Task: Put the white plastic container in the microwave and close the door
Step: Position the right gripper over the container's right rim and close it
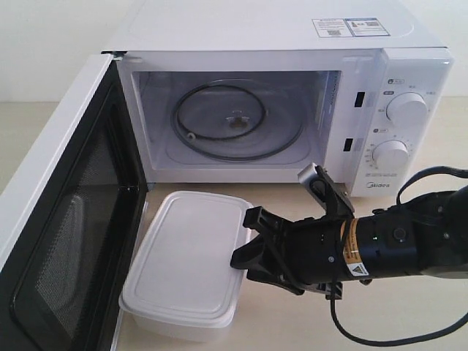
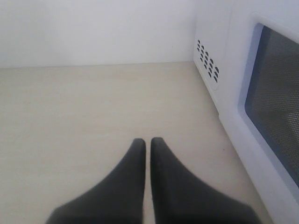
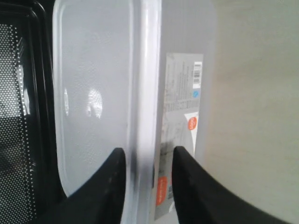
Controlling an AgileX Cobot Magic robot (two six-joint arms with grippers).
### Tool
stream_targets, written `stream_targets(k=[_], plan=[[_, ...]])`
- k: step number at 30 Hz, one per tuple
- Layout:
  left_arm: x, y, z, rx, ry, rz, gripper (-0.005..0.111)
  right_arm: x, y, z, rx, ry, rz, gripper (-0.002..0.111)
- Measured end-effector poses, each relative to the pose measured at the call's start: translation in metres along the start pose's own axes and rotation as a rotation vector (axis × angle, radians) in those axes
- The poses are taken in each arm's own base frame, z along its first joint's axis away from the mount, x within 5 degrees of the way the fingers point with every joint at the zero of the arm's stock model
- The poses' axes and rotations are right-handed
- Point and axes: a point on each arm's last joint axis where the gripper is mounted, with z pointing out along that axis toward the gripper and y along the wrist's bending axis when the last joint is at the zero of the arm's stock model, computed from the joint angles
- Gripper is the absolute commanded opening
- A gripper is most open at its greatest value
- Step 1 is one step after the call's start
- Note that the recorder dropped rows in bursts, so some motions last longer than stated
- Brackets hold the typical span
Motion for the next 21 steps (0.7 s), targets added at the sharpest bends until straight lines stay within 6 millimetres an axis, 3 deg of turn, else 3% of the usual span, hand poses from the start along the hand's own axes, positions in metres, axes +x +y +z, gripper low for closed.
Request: stream_targets(k=[21], plan=[[0.0, 0.0, 0.0, 0.0, 0.0, 0.0, 0.004, 0.0, -0.0002, 0.0, 0.003, 0.0, 0.047, 0.032]])
